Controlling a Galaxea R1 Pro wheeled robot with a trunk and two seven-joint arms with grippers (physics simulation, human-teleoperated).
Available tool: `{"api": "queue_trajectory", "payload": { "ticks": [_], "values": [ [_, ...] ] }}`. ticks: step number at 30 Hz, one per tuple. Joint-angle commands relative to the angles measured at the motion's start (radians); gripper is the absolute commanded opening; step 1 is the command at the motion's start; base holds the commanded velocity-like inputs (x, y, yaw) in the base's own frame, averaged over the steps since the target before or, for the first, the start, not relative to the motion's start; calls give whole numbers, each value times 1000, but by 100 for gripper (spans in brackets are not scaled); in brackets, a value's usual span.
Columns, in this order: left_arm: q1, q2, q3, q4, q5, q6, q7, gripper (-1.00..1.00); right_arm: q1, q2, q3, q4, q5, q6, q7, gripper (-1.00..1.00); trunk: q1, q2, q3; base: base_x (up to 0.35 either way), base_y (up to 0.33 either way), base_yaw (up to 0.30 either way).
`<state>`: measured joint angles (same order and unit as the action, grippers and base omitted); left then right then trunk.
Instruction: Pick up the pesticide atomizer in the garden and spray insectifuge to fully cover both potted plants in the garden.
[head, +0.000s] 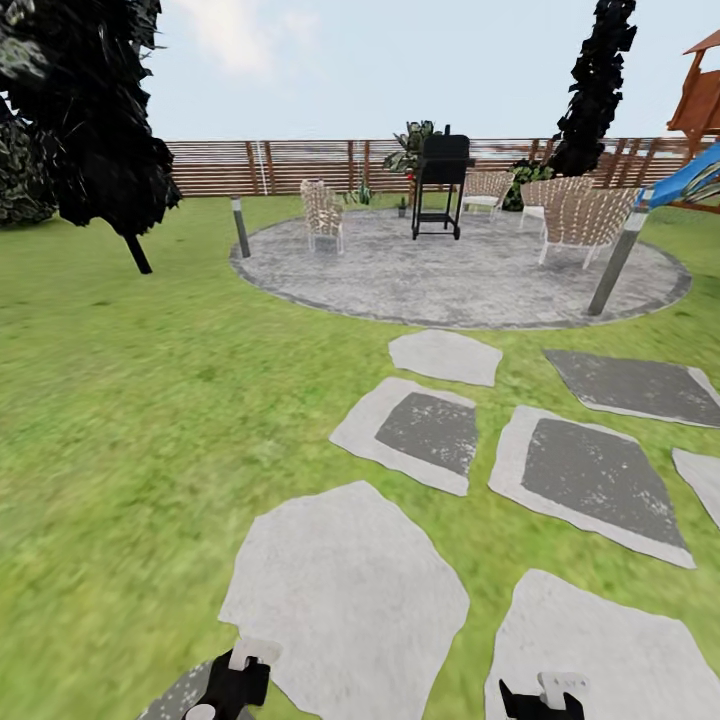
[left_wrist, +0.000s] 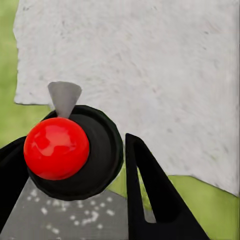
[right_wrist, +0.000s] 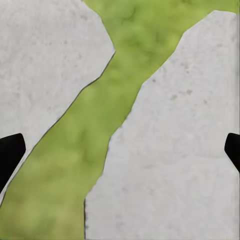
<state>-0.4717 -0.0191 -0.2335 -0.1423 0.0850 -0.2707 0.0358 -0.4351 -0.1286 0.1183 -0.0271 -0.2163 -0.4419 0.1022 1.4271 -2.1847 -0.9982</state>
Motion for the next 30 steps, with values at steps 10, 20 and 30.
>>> {"api": "queue_trajectory", "payload": {
  "ticks": [10, 20, 30],
  "values": [
    [-1, -1, -9, 1, 9, -4, 5, -100, -1, 0, 7, 1, -11, -3, 5, 100, 0, 0, -1, 285, -161, 0],
    [-1, 0, -8, 1, 9, -4, 5, -100, -1, 0, 7, 1, -11, -3, 5, 100, 0, 0, -1, 285, -161, 0],
    [-1, 0, -7, 1, 9, -4, 5, -100, -1, 0, 7, 1, -11, -3, 5, 100, 0, 0, -1, 285, -161, 0]
  ]
}}
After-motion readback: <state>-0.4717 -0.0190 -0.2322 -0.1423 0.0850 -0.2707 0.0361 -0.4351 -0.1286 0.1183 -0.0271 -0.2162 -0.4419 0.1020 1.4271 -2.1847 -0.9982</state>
